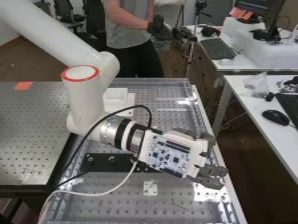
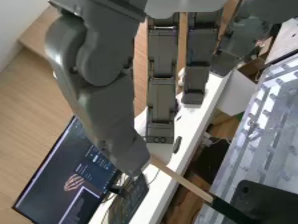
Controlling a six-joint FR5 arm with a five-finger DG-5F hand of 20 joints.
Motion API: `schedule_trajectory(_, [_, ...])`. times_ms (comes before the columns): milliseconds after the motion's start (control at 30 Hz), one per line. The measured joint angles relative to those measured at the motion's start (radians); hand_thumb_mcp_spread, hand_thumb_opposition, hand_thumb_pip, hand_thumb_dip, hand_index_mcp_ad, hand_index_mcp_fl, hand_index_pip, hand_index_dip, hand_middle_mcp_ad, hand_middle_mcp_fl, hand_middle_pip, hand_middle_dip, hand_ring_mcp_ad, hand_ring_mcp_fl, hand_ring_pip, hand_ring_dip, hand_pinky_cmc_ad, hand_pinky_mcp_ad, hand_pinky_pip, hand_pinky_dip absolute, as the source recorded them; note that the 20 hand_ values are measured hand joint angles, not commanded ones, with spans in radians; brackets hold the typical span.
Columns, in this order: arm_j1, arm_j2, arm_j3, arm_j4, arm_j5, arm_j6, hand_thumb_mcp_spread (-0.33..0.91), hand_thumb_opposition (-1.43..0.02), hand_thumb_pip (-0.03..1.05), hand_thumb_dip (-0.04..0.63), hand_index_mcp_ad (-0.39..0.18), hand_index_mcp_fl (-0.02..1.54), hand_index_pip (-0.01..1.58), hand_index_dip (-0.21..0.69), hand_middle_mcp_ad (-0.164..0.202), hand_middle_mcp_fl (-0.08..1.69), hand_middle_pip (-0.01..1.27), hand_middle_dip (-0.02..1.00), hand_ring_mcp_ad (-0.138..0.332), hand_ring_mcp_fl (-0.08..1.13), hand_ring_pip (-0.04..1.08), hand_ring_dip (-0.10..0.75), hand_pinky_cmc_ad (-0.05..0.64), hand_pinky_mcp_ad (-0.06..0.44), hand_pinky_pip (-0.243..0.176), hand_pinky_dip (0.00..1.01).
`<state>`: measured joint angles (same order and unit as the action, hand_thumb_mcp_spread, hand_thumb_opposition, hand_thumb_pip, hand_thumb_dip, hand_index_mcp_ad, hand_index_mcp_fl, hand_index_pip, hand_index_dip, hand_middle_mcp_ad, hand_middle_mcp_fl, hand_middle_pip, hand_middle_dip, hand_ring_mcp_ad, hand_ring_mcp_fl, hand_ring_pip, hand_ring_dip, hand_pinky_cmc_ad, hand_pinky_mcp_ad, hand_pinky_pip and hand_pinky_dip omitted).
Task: Grab the chopstick and place it in the clear container
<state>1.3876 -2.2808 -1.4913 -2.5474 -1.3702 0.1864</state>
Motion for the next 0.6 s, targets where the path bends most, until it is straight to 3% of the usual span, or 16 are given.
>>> schedule_trajectory(333, [0.008,0.011,-0.009,0.052,0.042,-0.028,0.68,-1.13,0.52,0.253,-0.168,1.18,0.64,-0.010,0.082,1.36,0.30,0.46,0.115,0.65,0.09,0.258,0.461,0.216,0.030,0.20])
schedule_trajectory(600, [0.017,0.009,-0.004,0.070,0.056,-0.011,0.66,-1.16,0.50,0.253,-0.168,1.22,0.58,0.019,0.082,1.43,0.24,0.46,0.101,0.67,0.08,0.258,0.461,0.225,0.044,0.20])
